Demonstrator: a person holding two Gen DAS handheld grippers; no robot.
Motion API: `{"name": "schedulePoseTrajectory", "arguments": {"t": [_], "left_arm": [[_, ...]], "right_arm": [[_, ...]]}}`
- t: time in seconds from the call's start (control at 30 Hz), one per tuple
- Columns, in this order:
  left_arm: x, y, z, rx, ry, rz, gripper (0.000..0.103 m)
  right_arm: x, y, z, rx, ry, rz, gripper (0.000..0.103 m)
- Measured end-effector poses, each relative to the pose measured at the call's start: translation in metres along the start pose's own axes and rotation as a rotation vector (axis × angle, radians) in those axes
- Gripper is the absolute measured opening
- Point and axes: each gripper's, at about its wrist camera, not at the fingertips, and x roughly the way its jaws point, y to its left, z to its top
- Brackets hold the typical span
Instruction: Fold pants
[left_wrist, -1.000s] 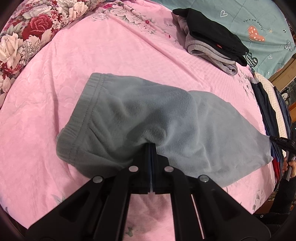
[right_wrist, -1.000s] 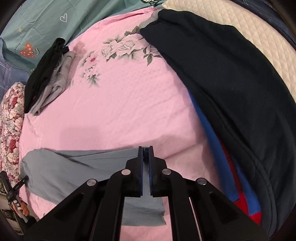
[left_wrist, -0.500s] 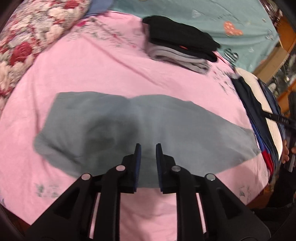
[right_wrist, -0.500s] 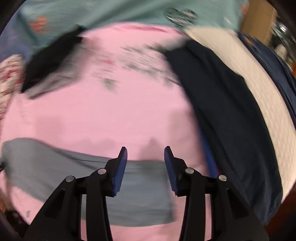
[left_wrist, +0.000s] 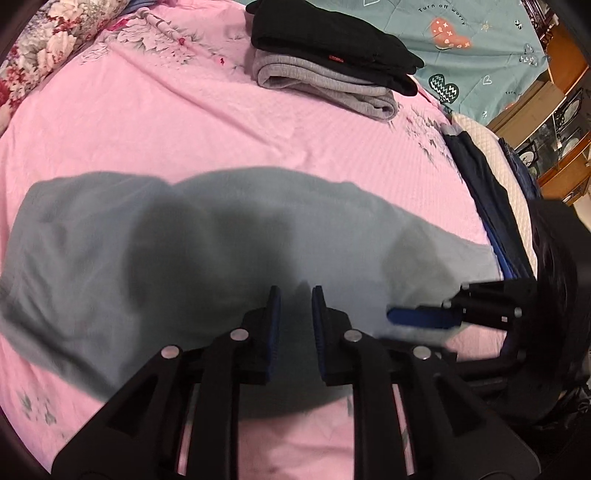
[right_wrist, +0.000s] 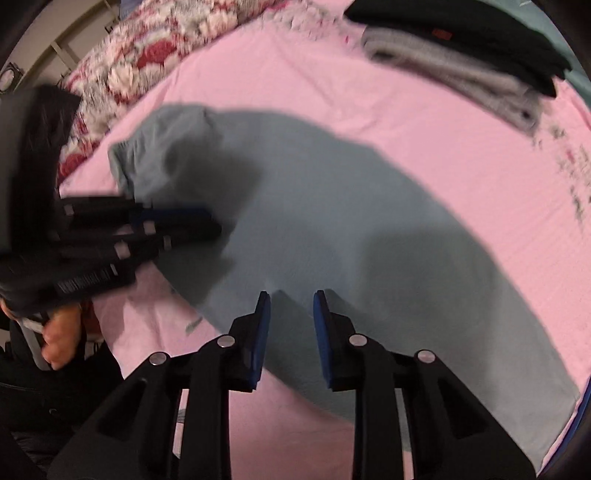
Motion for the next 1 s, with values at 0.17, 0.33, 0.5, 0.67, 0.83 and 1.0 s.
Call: {"name": "schedulePoseTrajectory", "arguments": {"t": [0.17, 0.33, 0.5, 0.67, 0.83, 1.0], "left_arm": [[0.021, -0.002, 0.007, 0.008, 0.028, 0.005, 0.024], [0.013, -0.013, -0.012, 0.095, 0.014, 0.051, 0.024], [0.005, -0.011, -0.027, 0.115, -0.003, 0.032, 0.024], [0.004, -0.004, -0.029, 0.11, 0.003, -0.02, 0.024], [0.002, 0.0, -0.03, 0.115, 0.004, -0.052, 0.026], [0.003, 0.003, -0.029, 0.105, 0.002, -0.078, 0.026]], "right_arm": [[-0.001, 0.002, 0.004, -0.014, 0.058, 0.005, 0.028], [-0.021, -0.03, 0.035, 0.076, 0.001, 0.026, 0.028], [-0.012, -0.07, 0.086, 0.171, -0.077, -0.044, 0.028], [0.016, -0.066, 0.112, 0.175, -0.043, -0.018, 0.028], [0.02, -0.035, 0.092, 0.093, 0.022, -0.096, 0.028], [0.014, -0.026, 0.077, 0.083, 0.051, -0.066, 0.028]]}}
